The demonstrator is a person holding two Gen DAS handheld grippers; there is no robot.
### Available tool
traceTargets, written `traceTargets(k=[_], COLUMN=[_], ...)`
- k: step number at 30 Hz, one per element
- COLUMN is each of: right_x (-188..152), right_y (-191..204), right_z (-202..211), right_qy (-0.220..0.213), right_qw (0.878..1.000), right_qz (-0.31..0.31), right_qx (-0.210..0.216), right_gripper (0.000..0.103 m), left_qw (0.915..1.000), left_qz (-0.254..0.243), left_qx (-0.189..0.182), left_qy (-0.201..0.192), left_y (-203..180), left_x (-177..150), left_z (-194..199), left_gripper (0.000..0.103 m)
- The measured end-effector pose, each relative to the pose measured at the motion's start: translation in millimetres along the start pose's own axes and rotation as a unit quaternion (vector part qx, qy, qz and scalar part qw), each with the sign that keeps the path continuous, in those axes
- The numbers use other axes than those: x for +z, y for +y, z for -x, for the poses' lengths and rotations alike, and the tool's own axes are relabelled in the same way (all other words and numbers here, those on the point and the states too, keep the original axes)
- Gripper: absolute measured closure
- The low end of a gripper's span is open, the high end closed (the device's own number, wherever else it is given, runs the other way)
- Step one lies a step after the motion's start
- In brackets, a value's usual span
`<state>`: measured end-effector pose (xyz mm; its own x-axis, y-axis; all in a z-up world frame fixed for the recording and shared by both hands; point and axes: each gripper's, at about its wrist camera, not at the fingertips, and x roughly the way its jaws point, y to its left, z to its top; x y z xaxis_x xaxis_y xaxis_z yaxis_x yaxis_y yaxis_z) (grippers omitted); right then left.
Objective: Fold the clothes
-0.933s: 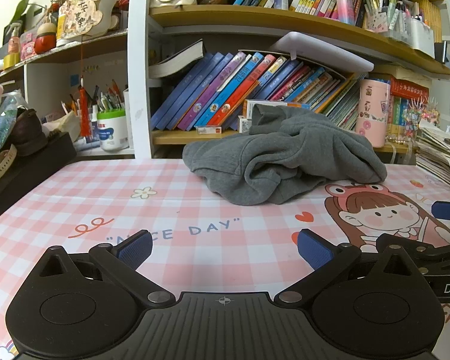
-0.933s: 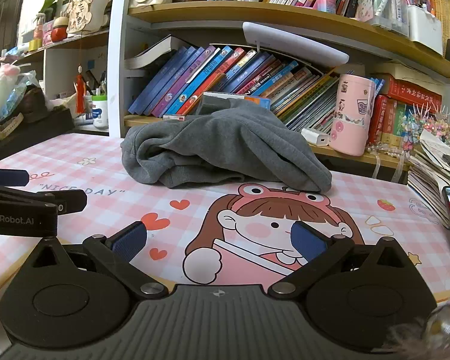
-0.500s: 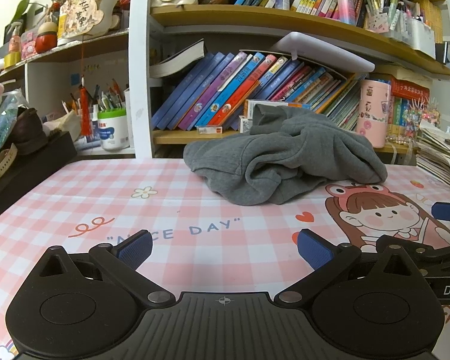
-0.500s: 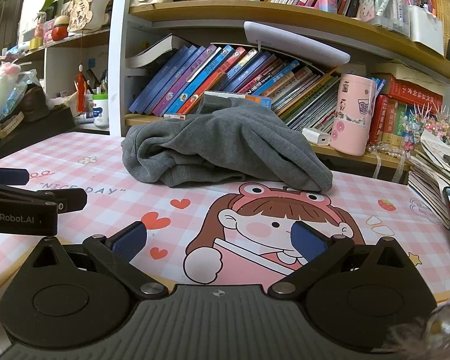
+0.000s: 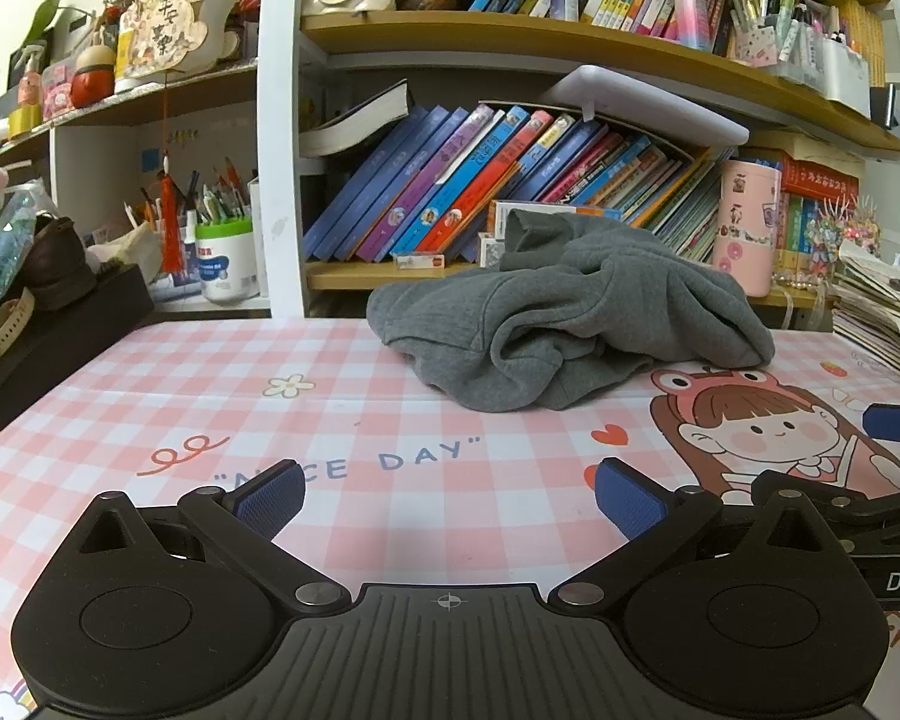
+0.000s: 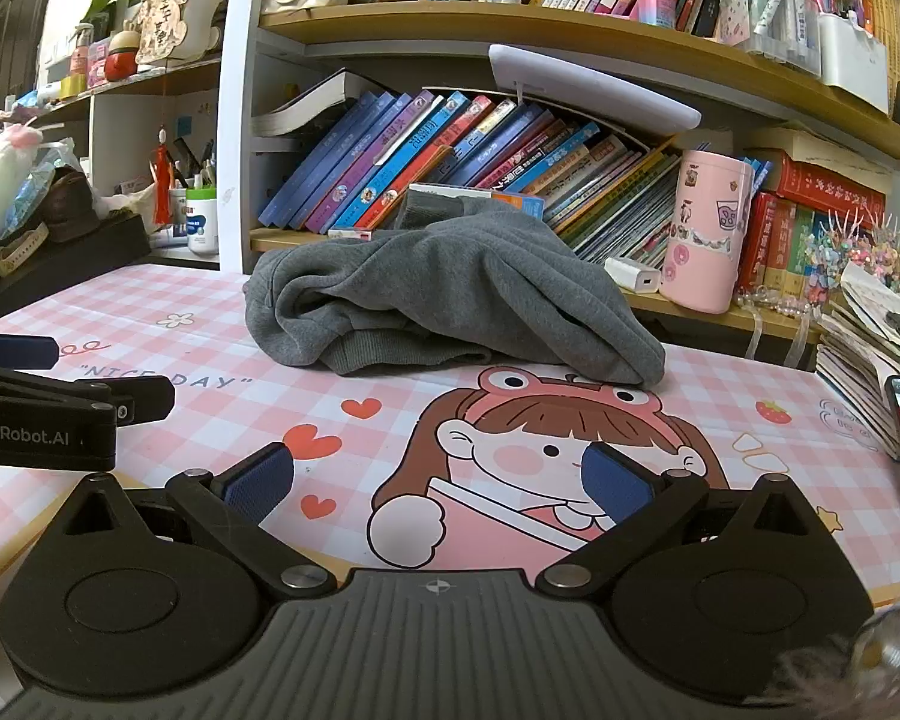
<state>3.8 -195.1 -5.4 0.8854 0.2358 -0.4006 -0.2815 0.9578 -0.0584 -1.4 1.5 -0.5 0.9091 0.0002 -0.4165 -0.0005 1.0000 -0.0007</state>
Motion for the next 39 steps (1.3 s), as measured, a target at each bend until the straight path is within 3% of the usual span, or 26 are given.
traceTargets(k=[39], right_x=[-0.5], right_y=[1.3], right_z=[-0.6], right_qy=[0.002], right_qw=[1.000], right_qz=[0.003], right_qx=[0.000], right_gripper=[0.000], left_qw=[1.0000], left_qz=[0.000], left_qx=[0.001], left_qy=[-0.002], left_y=[-2.0], left_x=[1.4], left_z=[1.0], left_gripper=[0.000])
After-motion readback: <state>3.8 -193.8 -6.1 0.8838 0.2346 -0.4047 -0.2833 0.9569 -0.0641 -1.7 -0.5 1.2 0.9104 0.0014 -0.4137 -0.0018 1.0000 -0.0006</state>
